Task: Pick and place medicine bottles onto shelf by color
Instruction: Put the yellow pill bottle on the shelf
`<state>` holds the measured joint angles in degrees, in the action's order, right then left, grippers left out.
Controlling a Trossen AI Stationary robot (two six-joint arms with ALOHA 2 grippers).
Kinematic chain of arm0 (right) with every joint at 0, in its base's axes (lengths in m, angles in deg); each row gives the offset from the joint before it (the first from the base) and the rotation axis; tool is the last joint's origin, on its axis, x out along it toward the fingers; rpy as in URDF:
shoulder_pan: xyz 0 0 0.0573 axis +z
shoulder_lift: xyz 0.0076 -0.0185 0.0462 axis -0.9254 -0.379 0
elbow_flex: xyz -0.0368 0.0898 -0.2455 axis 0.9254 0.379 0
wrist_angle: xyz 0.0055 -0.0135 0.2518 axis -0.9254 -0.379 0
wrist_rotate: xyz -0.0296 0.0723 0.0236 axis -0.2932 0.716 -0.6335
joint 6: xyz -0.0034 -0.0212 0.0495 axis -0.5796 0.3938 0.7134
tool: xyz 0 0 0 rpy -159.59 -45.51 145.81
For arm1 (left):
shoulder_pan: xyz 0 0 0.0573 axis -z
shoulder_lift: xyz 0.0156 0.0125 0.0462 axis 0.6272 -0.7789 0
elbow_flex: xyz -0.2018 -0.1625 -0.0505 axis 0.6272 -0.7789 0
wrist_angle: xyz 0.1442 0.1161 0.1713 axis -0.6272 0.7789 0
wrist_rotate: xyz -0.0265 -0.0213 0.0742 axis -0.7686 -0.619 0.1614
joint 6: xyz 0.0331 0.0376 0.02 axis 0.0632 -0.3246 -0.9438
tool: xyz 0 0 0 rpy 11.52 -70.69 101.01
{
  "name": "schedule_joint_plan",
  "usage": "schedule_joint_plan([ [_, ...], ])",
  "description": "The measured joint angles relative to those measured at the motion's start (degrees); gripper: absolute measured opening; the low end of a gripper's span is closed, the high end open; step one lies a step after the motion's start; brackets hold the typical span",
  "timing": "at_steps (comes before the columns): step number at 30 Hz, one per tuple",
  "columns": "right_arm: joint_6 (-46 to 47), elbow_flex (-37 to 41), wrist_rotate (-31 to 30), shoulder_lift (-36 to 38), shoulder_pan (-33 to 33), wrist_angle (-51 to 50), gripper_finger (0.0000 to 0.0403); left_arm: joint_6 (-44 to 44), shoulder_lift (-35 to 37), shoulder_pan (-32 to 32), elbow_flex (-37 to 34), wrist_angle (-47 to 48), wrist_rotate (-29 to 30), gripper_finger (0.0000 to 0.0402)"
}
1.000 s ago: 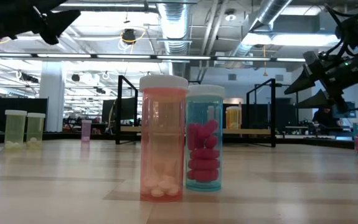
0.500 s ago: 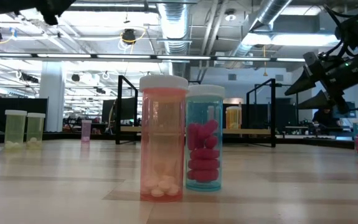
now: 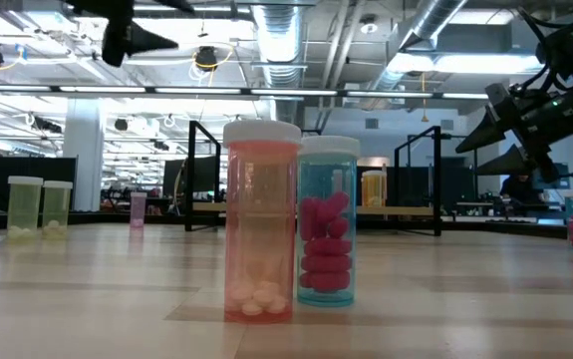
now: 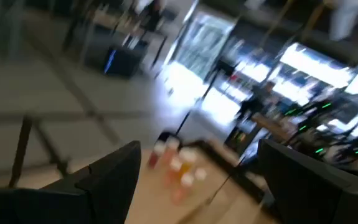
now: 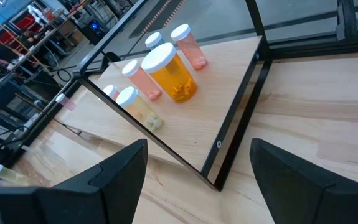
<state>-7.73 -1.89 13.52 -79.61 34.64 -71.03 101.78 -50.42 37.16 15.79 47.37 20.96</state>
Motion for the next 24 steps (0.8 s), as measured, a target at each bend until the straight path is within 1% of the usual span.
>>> schedule_joint_plan([
  [3, 0.0, 0.0, 0.0, 0.0, 0.0, 0.0, 0.0305, 11.1, -5.0, -0.4, 5.6, 11.7, 1.3, 0.0311],
  [7, 0.0, 0.0, 0.0, 0.0, 0.0, 0.0, 0.0305, 27.7, -11.7, -0.8, 13.6, 29.5, 1.5, 0.0311],
  [9, 0.0, 0.0, 0.0, 0.0, 0.0, 0.0, 0.0305, 37.5, -15.2, -0.8, 17.2, 39.5, 1.2, 0.0311],
  [11, 0.0, 0.0, 0.0, 0.0, 0.0, 0.0, 0.0305, 48.2, -18.7, -0.8, 20.5, 48.2, -0.7, 0.0311],
  [14, 0.0, 0.0, 0.0, 0.0, 0.0, 0.0, 0.0305, 62.7, -23.7, -1.2, 24.4, 59.5, -6.9, 0.0311],
  [17, 0.0, 0.0, 0.0, 0.0, 0.0, 0.0, 0.0305, 72.2, -27.8, -2.3, 27.1, 66.7, -14.6, 0.0311],
  [20, 0.0, 0.0, 0.0, 0.0, 0.0, 0.0, 0.0305, 76.2, -31.1, -3.6, 28.2, 72.4, -21.8, 0.0311],
  [24, 0.0, 0.0, 0.0, 0.0, 0.0, 0.0, 0.0305, 76.5, -33.8, -4.6, 28.0, 79.0, -29.6, 0.0311],
])
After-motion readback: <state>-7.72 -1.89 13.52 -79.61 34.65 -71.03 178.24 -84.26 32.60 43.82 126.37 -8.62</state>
